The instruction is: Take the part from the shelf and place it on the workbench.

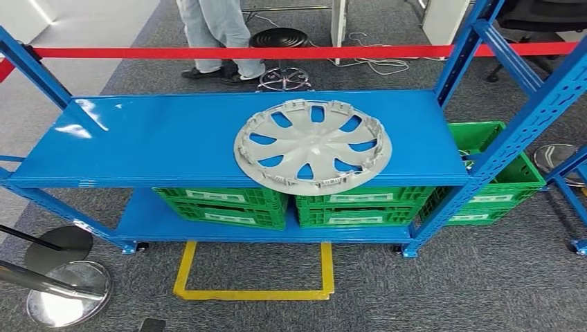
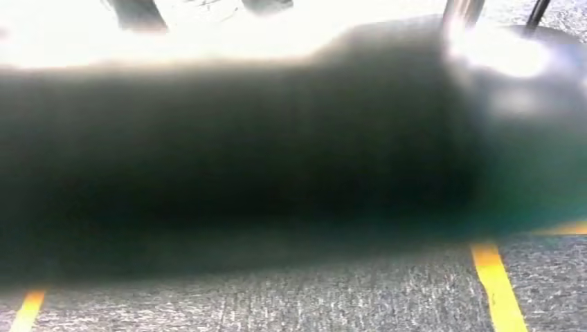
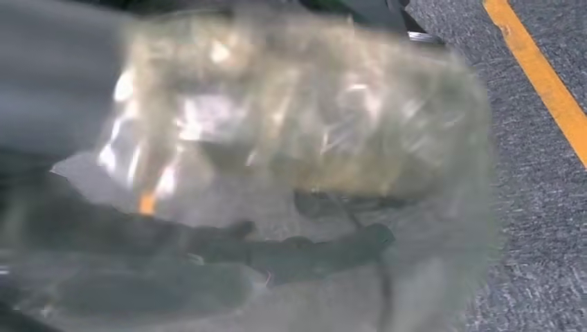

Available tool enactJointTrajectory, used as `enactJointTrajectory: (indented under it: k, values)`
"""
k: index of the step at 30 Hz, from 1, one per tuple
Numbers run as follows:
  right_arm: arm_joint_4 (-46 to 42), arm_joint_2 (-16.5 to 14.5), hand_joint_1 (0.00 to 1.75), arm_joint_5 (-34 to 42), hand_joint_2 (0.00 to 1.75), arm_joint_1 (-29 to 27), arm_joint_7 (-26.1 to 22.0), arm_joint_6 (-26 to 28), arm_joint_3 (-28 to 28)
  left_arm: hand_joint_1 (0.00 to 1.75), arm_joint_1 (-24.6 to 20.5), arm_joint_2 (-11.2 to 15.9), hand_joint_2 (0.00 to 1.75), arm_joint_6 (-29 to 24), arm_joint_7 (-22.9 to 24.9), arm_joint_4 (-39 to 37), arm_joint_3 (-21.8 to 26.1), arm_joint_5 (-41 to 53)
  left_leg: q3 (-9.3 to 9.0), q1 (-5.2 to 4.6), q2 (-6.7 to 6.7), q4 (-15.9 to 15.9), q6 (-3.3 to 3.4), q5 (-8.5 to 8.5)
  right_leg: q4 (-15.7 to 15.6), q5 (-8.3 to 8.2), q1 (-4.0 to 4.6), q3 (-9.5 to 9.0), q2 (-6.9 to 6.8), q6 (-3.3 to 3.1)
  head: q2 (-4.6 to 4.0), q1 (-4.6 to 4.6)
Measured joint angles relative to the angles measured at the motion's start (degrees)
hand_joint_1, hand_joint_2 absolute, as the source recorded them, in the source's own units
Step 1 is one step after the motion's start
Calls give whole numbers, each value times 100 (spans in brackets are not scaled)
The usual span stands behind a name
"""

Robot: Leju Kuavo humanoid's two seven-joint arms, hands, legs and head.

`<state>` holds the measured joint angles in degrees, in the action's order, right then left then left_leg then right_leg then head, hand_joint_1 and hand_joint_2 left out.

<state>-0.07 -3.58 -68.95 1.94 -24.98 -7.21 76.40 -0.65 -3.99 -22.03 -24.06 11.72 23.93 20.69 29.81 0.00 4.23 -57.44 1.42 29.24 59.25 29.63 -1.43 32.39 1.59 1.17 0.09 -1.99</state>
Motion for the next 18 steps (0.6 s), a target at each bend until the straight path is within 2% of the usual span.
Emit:
enactJointTrajectory:
  k: [2,3,5,7,18]
  values:
    - [-15,2,0,30,175,-6,5,53,-96,0,9,1,175,62,74,0,-20,28,-6,4,-1,13,-19,2,1,10,12,-9,-2,-22,0,2]
    - [-32,5,0,87,175,-15,20,87,-193,0,20,1,175,106,123,0,-41,28,-8,8,-1,17,-51,5,1,13,19,-14,-3,-30,0,3]
    - [-83,18,0,286,87,-42,82,132,-442,0,43,3,87,195,218,0,-96,-16,-11,20,-3,22,-136,9,4,18,29,-21,-3,-42,0,5]
    - [-144,32,0,535,0,-76,167,161,-698,0,66,7,0,275,308,1,-160,-93,-12,27,-4,24,-190,11,5,20,33,-27,-4,-46,0,5]
    - [-531,103,0,1947,0,-268,681,295,-2124,0,225,83,0,697,765,71,-577,-527,-21,8,-8,21,-201,14,-41,7,18,-65,-4,-27,0,7]
